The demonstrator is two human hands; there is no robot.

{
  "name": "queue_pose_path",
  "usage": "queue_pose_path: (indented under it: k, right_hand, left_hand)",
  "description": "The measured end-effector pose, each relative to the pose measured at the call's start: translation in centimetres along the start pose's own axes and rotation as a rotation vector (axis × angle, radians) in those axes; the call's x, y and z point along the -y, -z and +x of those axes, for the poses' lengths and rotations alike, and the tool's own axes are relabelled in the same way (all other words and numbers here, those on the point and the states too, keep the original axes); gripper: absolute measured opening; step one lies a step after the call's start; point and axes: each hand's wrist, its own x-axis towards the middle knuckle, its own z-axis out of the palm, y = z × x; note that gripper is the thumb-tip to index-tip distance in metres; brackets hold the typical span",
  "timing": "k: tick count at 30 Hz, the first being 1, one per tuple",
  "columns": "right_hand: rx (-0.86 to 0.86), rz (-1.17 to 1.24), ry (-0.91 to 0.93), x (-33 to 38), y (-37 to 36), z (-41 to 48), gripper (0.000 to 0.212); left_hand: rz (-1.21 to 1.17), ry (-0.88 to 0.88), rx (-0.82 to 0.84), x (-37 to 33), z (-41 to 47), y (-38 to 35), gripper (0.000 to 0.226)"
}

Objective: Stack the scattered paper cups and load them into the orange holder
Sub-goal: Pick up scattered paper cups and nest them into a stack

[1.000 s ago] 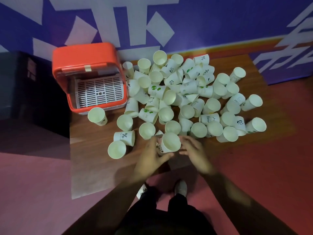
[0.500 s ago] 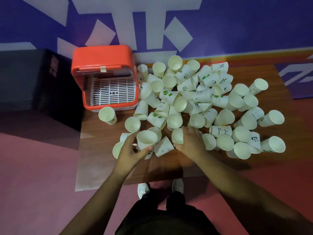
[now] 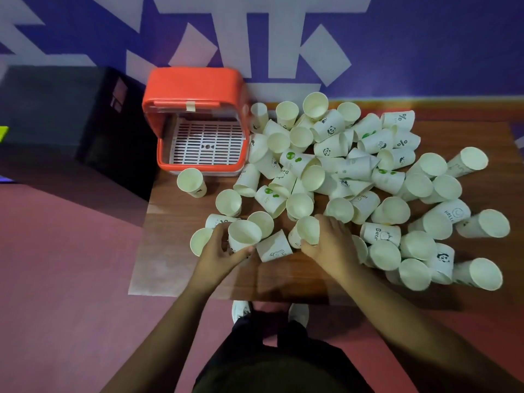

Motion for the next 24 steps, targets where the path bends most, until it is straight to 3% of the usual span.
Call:
queue_pose_path:
  k: [5,7,13,18,24]
  right_hand:
    - [0.009,0.67,-0.186,1.5,5.7,-0.1,0.055]
    - [0.063,0.787,-0.166,2.5,6.9,0.2,0.057]
    - [0.281,0.858,-0.077,5.1,6.1,0.0,0.052]
    - [0.367,0.899,-0.06,7.1,3.8,-0.8,0.07]
    - [0.457,0.934,-0.108,9.7,1.1,-1.6,0.074]
  left_hand:
    - [0.075,-0.033,0.049,0.5,0.2,-0.1,0.068]
    - [0.076,-0.038,0.055,0.2,0.2,-0.4,0.077]
    - [0.026,-0.09,0.069,-0.5,-0.4,-0.7,0.08]
    - [-0.01,-0.084,0.078,0.2,-1.4,0.0,0.085]
    - [0.001,-0.059,0.037,0.9,-2.4,0.8,0.057]
